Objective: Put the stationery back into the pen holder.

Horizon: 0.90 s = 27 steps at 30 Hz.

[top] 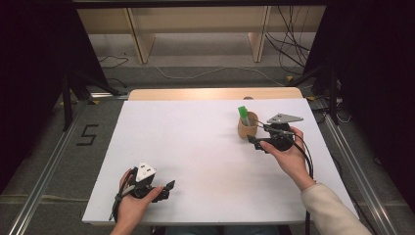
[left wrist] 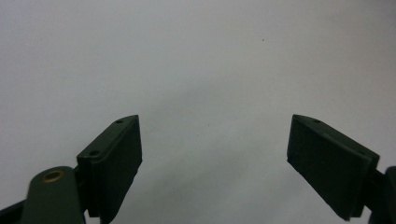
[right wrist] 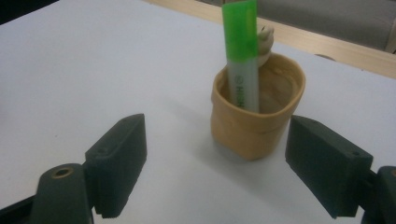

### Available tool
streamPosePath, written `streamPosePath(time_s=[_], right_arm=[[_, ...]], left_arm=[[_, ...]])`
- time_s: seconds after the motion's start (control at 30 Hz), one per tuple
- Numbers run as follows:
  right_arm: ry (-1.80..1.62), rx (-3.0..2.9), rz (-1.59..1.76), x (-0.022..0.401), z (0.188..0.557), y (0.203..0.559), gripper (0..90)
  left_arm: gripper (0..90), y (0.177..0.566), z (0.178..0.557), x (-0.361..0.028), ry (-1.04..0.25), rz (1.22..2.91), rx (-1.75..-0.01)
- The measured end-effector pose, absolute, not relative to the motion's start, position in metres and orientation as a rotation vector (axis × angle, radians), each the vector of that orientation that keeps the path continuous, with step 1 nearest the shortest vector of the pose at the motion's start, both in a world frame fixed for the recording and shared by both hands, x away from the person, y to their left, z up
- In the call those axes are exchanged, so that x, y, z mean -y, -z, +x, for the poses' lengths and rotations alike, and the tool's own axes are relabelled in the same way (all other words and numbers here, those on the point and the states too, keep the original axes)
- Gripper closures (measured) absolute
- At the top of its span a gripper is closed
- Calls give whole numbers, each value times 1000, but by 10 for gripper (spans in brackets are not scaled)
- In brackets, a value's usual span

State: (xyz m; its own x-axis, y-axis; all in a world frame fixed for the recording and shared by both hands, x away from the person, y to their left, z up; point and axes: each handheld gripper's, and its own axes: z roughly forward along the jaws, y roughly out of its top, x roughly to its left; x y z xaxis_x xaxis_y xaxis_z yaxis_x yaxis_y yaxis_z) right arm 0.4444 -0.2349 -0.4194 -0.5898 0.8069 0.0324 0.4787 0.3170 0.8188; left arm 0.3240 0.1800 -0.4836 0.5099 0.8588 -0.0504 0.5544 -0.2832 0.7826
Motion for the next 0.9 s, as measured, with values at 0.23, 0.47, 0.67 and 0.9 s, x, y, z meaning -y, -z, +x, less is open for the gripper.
streamPosePath(time_s=[0.23,0.47,0.67,0.9], right_arm=[[-1180,-2238,1122,236,429,422,214],[-1198,-2273,1100,239,416,425,214],[-1202,-2306,1098,241,404,431,213],[-1208,-2333,1089,244,392,437,211]], left_arm=[[179,484,324,-180,-492,1972,-1159],[179,485,324,-179,-488,1967,-1163],[179,485,324,-179,-483,1964,-1166],[179,486,324,-179,-482,1962,-1167]])
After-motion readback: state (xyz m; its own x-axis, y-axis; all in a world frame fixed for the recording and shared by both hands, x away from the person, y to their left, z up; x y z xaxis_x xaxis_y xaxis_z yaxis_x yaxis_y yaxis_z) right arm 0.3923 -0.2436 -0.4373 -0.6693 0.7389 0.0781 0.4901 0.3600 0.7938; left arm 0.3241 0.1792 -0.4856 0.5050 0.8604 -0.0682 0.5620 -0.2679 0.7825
